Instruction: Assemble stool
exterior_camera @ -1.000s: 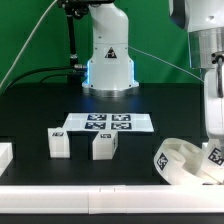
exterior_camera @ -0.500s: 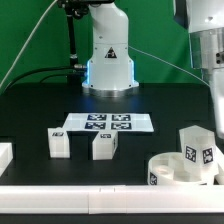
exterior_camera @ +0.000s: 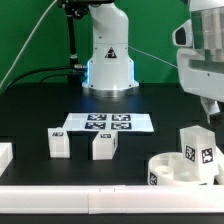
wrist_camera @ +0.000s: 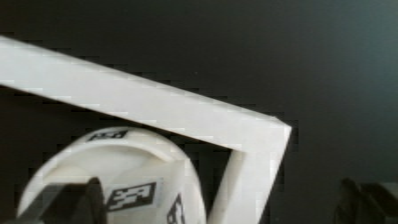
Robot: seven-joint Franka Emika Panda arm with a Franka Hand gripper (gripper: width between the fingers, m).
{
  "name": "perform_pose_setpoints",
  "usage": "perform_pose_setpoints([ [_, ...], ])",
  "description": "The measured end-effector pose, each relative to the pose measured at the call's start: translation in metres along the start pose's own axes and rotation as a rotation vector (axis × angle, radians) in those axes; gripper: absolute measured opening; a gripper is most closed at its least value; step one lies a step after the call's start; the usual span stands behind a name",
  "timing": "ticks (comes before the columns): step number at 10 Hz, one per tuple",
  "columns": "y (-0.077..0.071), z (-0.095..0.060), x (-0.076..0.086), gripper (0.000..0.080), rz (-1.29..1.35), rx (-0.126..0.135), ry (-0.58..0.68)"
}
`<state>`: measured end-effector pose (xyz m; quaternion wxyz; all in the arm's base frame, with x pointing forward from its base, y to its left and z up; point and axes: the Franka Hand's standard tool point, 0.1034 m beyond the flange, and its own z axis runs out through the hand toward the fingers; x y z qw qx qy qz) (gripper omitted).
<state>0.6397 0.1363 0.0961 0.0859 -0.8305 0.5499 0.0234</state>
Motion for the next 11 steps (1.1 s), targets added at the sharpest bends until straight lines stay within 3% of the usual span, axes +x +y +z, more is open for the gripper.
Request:
perform_pose_setpoints([
  [2,0.000,0.000,0.001,0.0649,-0.154,0.000,0.000],
  [3,0.002,-0.001,0.001,0.0649,-0.262,-0.015,0.003],
  [4,0.003,-0.007,0.005,0.0649,-0.501,-0.045,0.013],
  [6,0.004,-0.014,0.014,0.0649,-0.833,-0.069,0.029],
  [7,0.004,-0.015,0.017,0.0649,-0.936,-0.075,0.039],
  [8,0.003,-0.016,0.024,0.0649,-0.966,-0.049,0.068],
  [11,0.006,-0.015,0.027,0.0649,-1.165,-0.075,0.070],
])
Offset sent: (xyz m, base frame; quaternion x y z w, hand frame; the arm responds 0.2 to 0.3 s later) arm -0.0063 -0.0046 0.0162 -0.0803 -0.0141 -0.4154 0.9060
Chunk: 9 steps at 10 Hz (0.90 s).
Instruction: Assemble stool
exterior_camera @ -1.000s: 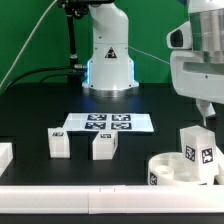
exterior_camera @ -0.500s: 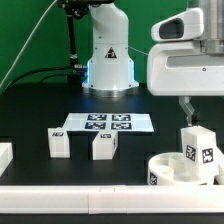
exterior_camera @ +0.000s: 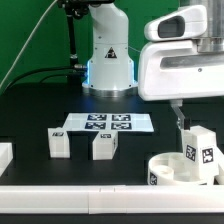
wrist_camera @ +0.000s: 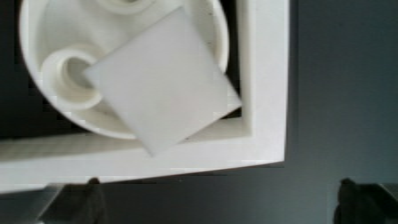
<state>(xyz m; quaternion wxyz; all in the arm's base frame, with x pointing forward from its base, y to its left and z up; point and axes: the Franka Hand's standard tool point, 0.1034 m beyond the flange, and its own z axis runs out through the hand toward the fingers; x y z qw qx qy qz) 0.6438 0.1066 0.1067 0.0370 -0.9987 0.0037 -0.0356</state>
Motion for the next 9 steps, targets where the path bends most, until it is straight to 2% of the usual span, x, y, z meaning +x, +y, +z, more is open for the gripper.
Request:
perform_pose_setpoints([
  [3,0.004,0.004,-0.003,0.0649,-0.170,-0.014,-0.009],
  [4,0.006,0.017,-0.011,0.0649,-0.196,-0.020,-0.037],
  [6,0.011,0.028,-0.021,0.0649,-0.191,-0.023,-0.064],
  [7,0.006,0.037,-0.024,0.0649,-0.178,-0.025,-0.062],
  [9,0.006,0.041,-0.025,0.0626,-0.143,-0.028,-0.062],
])
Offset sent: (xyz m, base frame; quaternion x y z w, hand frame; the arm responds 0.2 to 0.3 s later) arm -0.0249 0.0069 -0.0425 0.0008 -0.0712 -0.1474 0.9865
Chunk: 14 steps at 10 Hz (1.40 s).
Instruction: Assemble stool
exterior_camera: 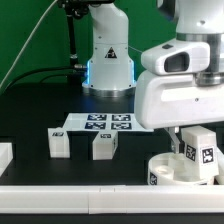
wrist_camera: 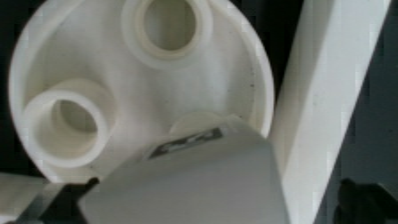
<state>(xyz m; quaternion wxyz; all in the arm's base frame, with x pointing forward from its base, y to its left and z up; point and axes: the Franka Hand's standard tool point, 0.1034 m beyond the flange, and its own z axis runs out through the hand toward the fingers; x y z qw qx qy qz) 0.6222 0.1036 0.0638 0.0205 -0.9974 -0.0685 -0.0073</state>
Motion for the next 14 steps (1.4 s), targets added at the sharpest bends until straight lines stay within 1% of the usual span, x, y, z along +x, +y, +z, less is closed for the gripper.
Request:
perform_pose_setpoints([
  [1,0.000,0.000,0.000,0.0626,0.008,0.000,-0.001],
  [2,0.000,0.001,0.000,0.0457,0.067,0.001,-0.001],
  [3,0.000,0.001,0.000,0.0457,0.148,0.001,-0.001],
  [4,0.000,0.001,0.000,0.0335,0.211,0.001,-0.001],
  [8,0.000,0.001,0.000,0.0335,0.512,0.003,-0.002],
  [10,-0.001,0.001,0.012,0.0335,0.785,0.028,-0.008],
  [11,-0.003,0.001,0.017,0.0335,0.928,0.048,-0.011],
  [13,-0.005,0.002,0.019,0.0335,1.220,0.075,-0.008],
  [14,-0.005,0.002,0.019,0.0335,1.377,0.099,-0.004],
])
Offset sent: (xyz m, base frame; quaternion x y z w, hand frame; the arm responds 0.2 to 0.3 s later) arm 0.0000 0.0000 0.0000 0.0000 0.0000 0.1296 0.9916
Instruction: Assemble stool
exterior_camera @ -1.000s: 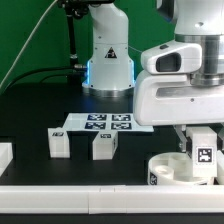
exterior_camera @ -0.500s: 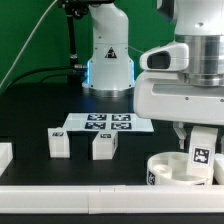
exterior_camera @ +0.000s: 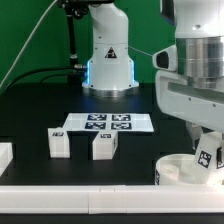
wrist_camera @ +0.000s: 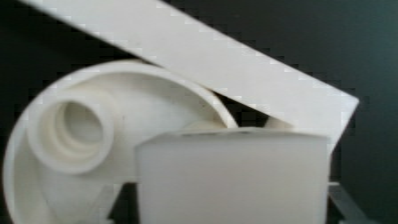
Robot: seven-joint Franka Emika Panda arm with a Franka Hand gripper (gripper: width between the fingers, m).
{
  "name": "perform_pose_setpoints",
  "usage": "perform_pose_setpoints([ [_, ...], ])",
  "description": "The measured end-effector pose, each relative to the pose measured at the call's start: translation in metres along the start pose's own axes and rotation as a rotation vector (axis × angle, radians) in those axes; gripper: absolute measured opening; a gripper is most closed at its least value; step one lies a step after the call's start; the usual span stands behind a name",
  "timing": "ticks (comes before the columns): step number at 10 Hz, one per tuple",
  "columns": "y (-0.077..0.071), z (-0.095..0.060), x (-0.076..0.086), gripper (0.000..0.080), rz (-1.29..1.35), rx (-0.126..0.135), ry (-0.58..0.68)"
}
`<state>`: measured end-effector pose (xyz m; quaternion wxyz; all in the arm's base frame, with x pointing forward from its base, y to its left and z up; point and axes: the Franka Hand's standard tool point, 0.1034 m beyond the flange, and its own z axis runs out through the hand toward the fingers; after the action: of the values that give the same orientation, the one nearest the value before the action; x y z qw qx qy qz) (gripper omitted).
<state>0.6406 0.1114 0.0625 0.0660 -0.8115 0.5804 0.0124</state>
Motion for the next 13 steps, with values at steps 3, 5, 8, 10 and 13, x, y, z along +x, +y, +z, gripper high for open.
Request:
perform_pose_setpoints([
  [3,0.001,0.000,0.000,0.0337,0.164,0.028,-0.003],
  [5,0.000,0.000,-0.001,0.0337,0.288,0.029,-0.008],
  [8,-0.001,0.000,0.000,0.0337,0.464,0.032,-0.017],
  [10,-0.006,0.000,0.003,0.0337,0.748,0.048,-0.036],
  [13,-0.012,0.002,-0.008,0.0337,0.964,0.151,-0.068],
])
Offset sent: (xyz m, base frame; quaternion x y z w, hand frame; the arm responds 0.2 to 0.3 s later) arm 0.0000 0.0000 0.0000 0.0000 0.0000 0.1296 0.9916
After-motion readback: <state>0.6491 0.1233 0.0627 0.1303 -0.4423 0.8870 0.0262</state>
